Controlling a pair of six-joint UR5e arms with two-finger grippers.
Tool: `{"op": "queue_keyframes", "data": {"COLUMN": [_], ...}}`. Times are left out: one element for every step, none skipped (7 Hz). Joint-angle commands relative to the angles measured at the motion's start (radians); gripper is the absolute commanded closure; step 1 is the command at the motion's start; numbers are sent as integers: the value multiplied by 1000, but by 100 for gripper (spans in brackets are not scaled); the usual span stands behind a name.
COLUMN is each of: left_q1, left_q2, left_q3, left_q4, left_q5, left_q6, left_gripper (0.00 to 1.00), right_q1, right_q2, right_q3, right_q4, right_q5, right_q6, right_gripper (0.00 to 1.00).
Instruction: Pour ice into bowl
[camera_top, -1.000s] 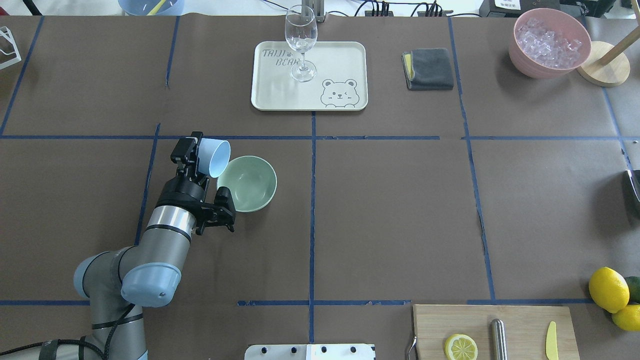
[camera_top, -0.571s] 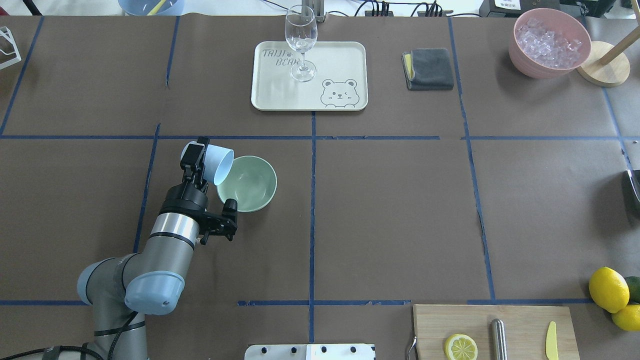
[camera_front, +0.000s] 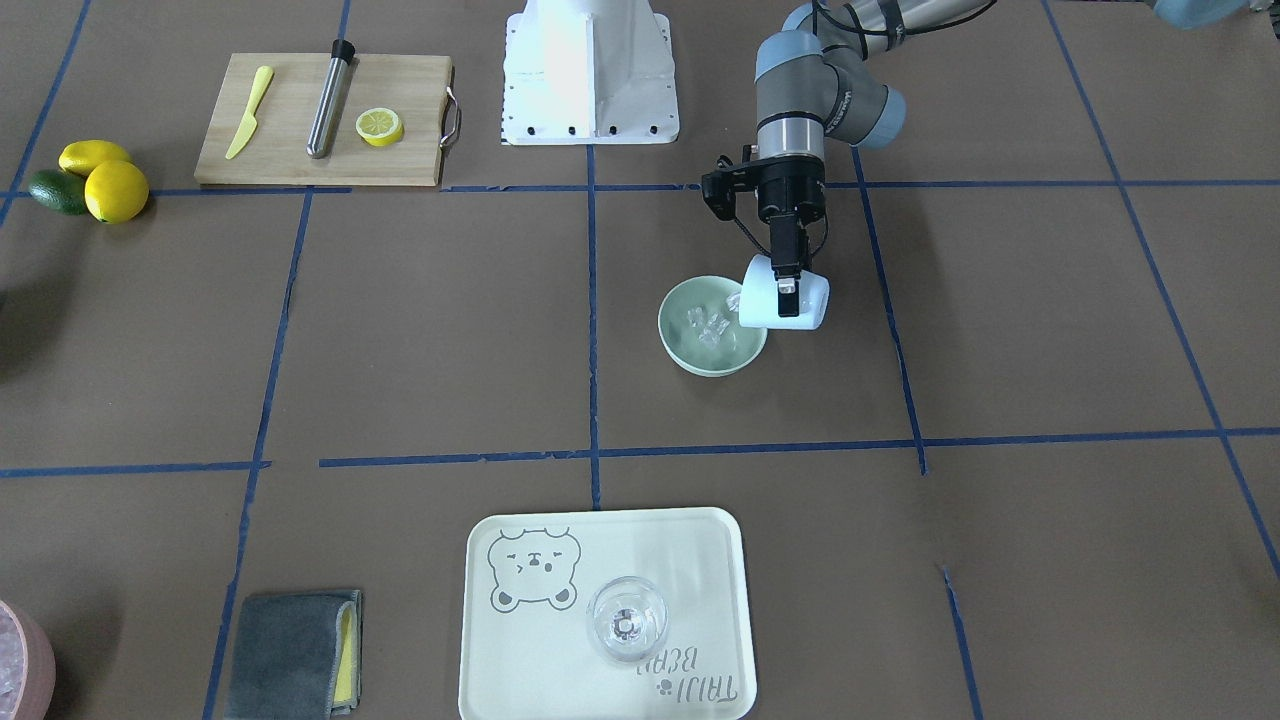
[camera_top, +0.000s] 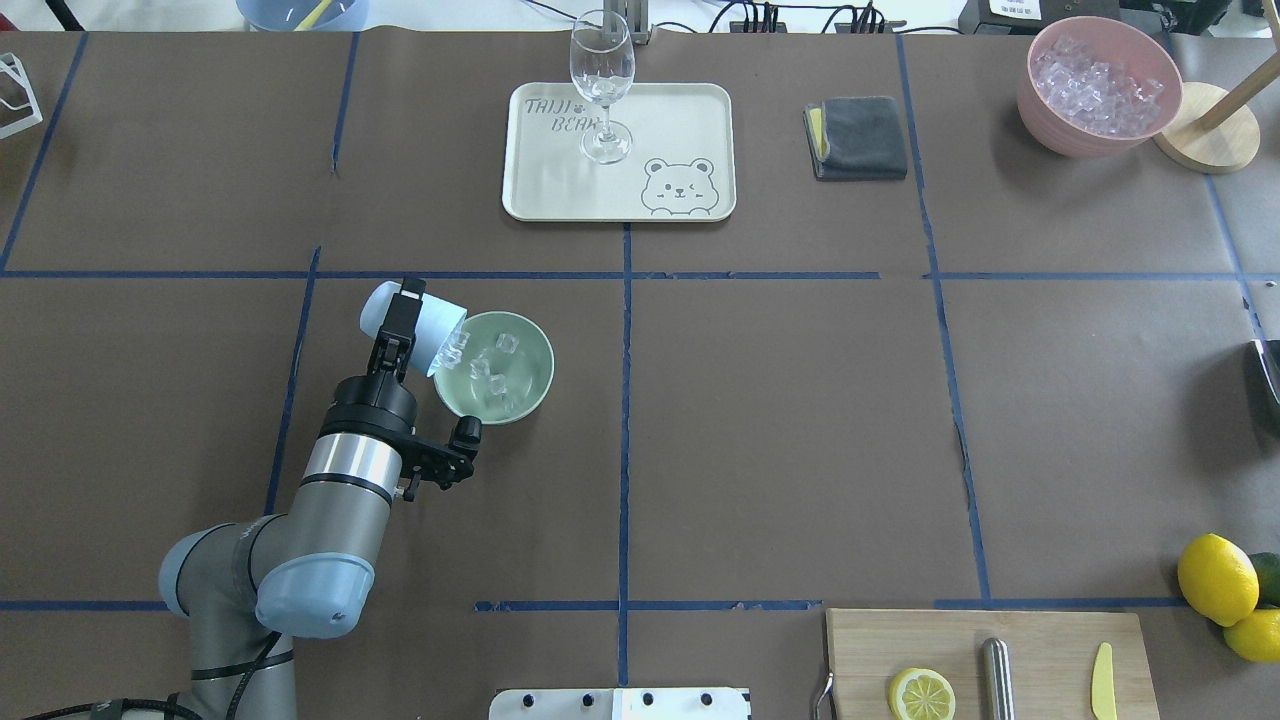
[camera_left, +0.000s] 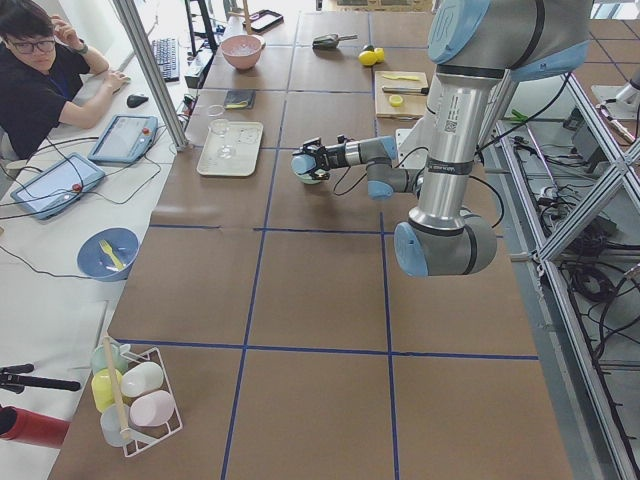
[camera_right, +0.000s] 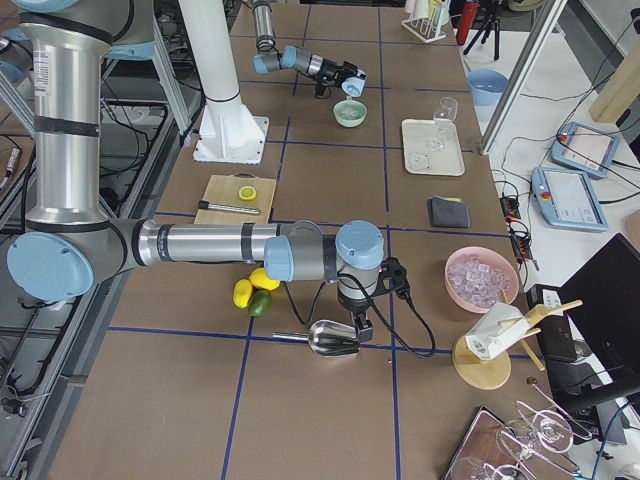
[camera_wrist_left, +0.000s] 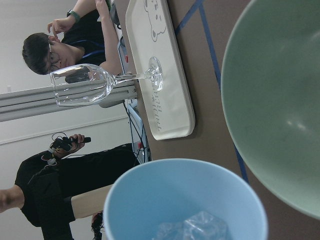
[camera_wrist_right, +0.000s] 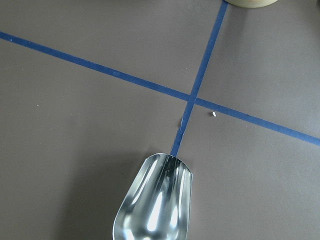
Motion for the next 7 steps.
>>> {"op": "queue_keyframes", "data": {"left_q1": [9, 7, 9, 7, 9, 10, 10], "left_q2": [0, 0, 0, 0, 0, 0, 0], "left_q3": [7, 7, 7, 6, -2, -10, -7], "left_q4": [-1, -1, -1, -4, -13, -92, -275], "left_q5": [4, 4, 2, 2, 1, -1, -1], "left_q6": [54, 55, 69, 77, 75, 71, 63], "left_gripper": [100, 100, 100, 100, 100, 100, 100], "right_q1": [0, 0, 0, 0, 0, 0, 0], "right_q2": [1, 1, 1, 1, 1, 1, 3], "right_q3": [-1, -1, -1, -1, -1, -1, -1], "right_q4": [-1, -1, -1, -1, -1, -1, -1], "right_q5": [0, 0, 0, 0, 0, 0, 0], "right_q6": [0, 2, 2, 2, 2, 2, 2], "right_gripper": [0, 0, 0, 0, 0, 0, 0]}}
